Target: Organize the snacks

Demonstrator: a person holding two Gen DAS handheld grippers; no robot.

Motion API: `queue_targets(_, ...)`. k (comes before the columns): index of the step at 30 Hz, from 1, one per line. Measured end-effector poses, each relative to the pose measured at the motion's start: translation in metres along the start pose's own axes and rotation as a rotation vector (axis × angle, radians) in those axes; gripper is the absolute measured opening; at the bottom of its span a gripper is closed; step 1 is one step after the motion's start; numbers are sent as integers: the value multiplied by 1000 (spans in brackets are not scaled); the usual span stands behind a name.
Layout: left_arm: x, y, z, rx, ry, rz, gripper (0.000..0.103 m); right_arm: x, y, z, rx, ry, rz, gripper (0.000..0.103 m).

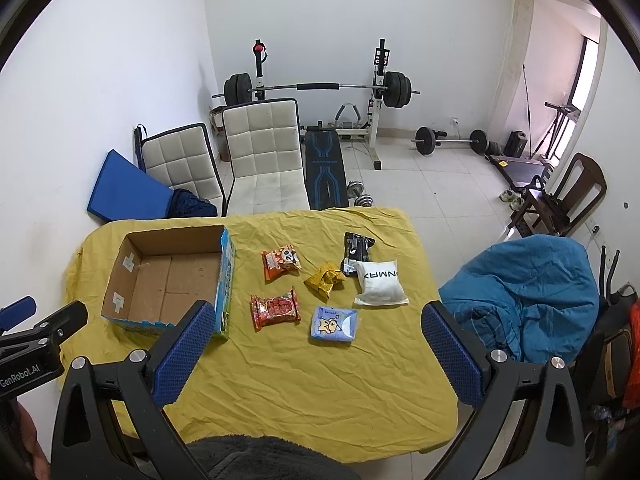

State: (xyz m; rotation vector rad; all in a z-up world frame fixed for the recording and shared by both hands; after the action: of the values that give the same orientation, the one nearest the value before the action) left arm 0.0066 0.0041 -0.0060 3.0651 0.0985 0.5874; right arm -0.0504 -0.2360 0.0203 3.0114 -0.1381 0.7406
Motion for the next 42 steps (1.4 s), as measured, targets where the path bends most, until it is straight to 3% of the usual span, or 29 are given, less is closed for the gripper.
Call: queue_targets(42,1,-2,-5,15,5,3,103,3,-2,1,20,-4,-13,103)
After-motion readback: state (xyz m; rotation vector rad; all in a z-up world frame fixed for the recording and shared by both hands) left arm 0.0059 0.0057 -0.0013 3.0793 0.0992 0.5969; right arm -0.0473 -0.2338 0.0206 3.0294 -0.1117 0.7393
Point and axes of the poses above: each gripper's, at about its wrist camera, not at the fingertips, and z roughly the way its jaws point, y to its right, x to its top, the point moved 1 cm from there along z, roughly the way its jaws point, and after that the axes turned 11 degrees about -y, right-handed, at the moved point
